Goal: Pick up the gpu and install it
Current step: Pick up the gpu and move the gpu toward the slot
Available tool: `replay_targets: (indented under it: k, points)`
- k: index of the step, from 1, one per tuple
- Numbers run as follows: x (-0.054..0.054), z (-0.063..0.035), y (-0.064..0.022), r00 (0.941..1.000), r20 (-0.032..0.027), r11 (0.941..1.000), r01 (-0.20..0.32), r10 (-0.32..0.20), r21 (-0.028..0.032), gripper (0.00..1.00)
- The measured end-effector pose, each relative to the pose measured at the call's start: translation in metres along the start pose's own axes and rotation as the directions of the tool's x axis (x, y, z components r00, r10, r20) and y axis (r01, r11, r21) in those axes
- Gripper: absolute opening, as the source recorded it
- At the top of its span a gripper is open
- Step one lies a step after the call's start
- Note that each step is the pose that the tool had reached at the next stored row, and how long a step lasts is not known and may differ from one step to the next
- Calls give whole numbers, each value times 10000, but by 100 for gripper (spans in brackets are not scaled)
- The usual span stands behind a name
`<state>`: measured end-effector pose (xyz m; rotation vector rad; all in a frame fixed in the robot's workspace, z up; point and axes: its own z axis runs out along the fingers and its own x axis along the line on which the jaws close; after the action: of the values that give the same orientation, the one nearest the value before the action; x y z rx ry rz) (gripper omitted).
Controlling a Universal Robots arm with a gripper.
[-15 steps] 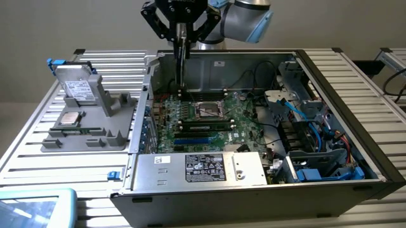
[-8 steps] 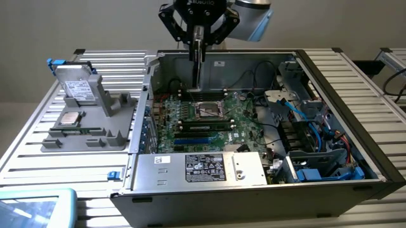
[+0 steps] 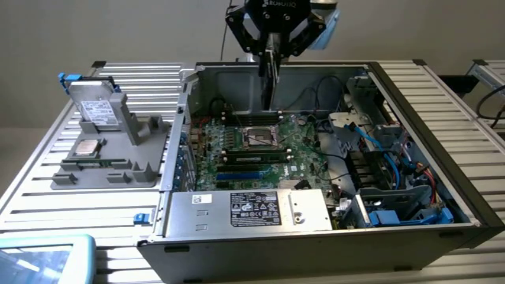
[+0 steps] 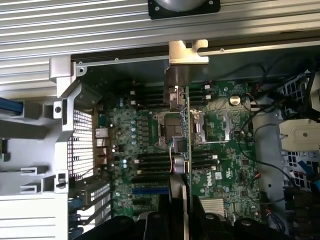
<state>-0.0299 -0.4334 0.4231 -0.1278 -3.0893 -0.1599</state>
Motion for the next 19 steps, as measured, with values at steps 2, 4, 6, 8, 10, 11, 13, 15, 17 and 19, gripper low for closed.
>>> replay_targets:
  k: [2, 4, 6, 8, 10, 11, 13, 15, 17, 19]
  points:
    - [-85, -2, 5, 10000, 0, 10000, 7, -7, -3, 28]
    - [-155, -4, 11, 10000, 0, 10000, 20, -20, 0, 28]
    - [-183, 1, 13, 10000, 27, 10000, 80, -80, -3, 28]
    - [-190, 5, 13, 9997, 78, 9997, 230, -230, 3, 28]
    - [-200, 7, 13, 9994, 102, 9994, 342, -342, 6, 28]
    - [-203, 7, 13, 9993, 97, 9994, 352, -352, 8, 28]
    - [-203, 7, 13, 9993, 94, 9994, 356, -356, 6, 28]
    - [-203, 7, 13, 9993, 93, 9994, 356, -356, 6, 28]
    - [-203, 7, 13, 9993, 93, 9994, 356, -356, 6, 28]
    - [-204, 7, 13, 9993, 93, 9994, 357, -357, 6, 28]
